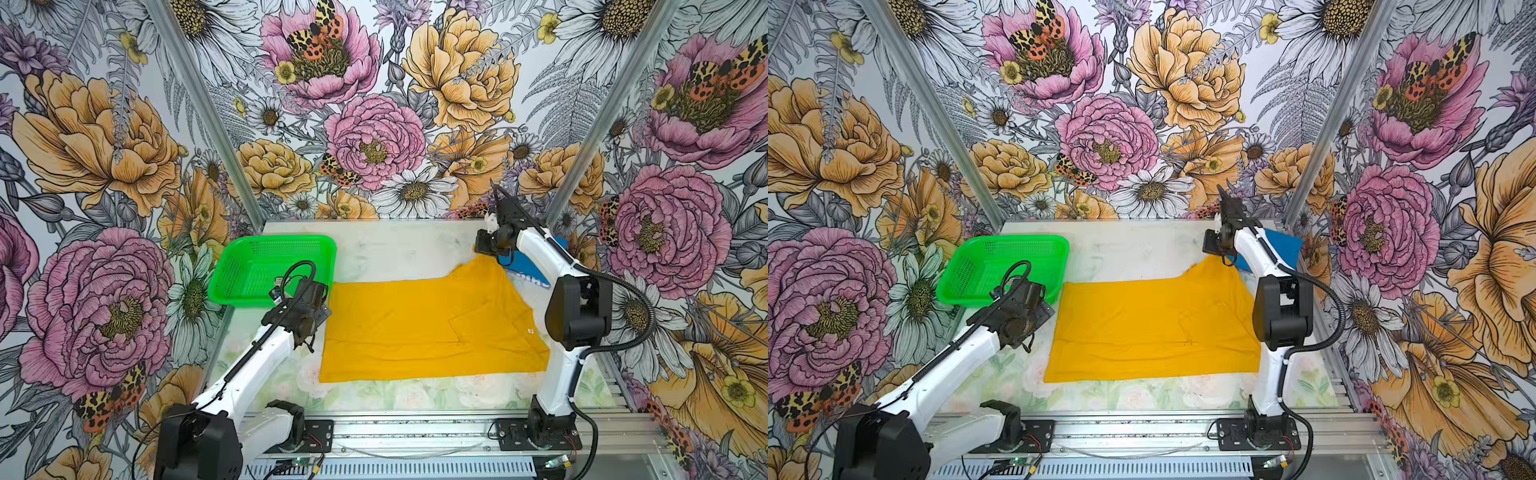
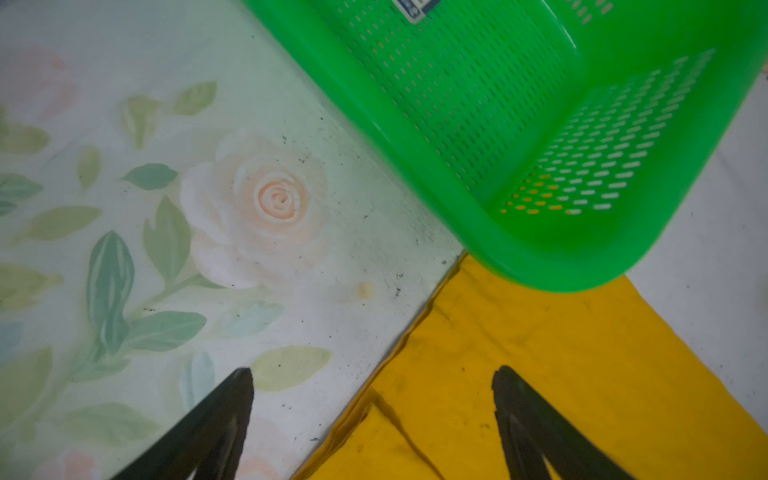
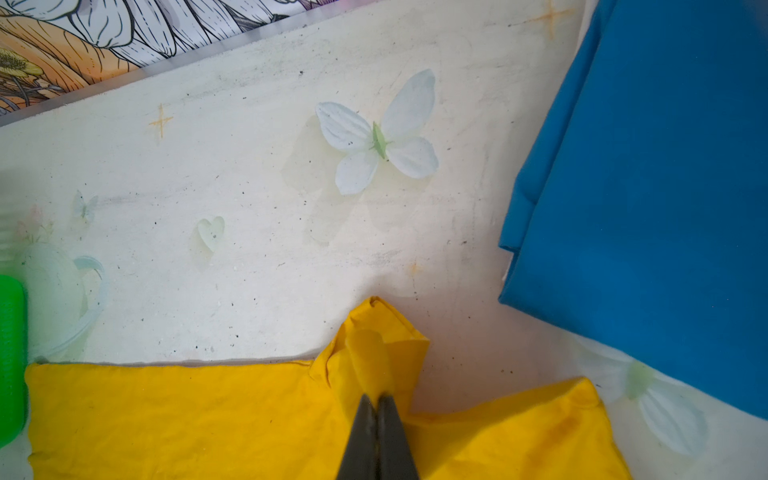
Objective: Fold and stack the t-shirts
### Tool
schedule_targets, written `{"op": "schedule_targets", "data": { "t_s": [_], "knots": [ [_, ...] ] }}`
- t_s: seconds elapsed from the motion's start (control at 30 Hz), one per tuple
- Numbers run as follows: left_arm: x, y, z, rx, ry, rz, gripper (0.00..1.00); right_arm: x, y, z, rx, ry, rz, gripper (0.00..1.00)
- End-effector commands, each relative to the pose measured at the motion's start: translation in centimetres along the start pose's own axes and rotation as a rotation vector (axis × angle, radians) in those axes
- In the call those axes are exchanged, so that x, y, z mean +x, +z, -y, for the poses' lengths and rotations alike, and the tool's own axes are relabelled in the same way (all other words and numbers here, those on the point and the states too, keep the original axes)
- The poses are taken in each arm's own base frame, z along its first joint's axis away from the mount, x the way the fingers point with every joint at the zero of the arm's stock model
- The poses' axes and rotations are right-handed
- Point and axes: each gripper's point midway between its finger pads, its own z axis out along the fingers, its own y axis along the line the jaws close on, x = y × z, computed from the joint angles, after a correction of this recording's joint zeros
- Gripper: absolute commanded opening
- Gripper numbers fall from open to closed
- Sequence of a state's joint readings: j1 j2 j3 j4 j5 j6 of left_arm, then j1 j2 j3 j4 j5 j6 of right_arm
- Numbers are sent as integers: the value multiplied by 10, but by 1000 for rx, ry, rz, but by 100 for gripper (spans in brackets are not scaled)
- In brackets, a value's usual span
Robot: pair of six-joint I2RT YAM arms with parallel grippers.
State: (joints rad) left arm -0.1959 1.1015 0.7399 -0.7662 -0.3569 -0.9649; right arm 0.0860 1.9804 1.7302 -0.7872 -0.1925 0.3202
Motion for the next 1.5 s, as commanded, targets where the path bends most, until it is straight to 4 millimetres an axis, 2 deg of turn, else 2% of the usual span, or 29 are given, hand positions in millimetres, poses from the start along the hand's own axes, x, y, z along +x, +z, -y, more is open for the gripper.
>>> {"op": "schedule_targets", "data": {
  "t_s": [0.0, 0.13, 0.23, 0.3, 0.43, 0.6, 0.63, 0.67, 0.73, 0.87, 1.07, 1.3, 1.37, 1.47],
  "knots": [
    [-17, 9, -21, -56, -122, 27, 91, -7, -16, -11, -32, -22, 41, 0],
    [-40, 33, -36, -101, -202, 26, 90, -6, -14, -11, -37, -22, 35, 0],
    [-60, 58, -33, -95, -220, 21, 91, -6, -14, -12, -39, -22, 34, 0],
    [-75, 77, -19, -55, -200, 15, 91, -5, -13, -12, -40, -23, 31, 0],
    [-104, 108, 30, 70, -132, -6, 92, -4, -12, -12, -43, -24, 26, 0],
    [-127, 142, 77, 166, -76, -47, 92, -1, -12, -14, -49, -28, 22, 0],
    [-123, 153, 81, 169, -65, -76, 92, -1, -13, -14, -49, -28, 22, 0],
    [-121, 155, 85, 186, -63, -94, 92, -1, -15, -14, -49, -29, 25, 0],
    [-115, 149, 96, 221, -35, -108, 92, 0, -17, -13, -44, -31, 27, 0],
    [-83, 137, 117, 255, 63, -164, 91, -1, -21, -15, -50, -32, 35, 0],
    [-39, 142, 129, 262, 137, -249, 83, -4, -29, -17, -58, -34, 49, 0],
    [-20, 153, 140, 254, 187, -284, 70, -1, -39, -16, -58, -32, 62, 0],
    [-14, 156, 141, 249, 205, -295, 61, 0, -42, -14, -56, -29, 64, 0],
    [-6, 159, 143, 235, 245, -301, 59, 0, -46, -13, -56, -26, 70, 0]
  ]
}}
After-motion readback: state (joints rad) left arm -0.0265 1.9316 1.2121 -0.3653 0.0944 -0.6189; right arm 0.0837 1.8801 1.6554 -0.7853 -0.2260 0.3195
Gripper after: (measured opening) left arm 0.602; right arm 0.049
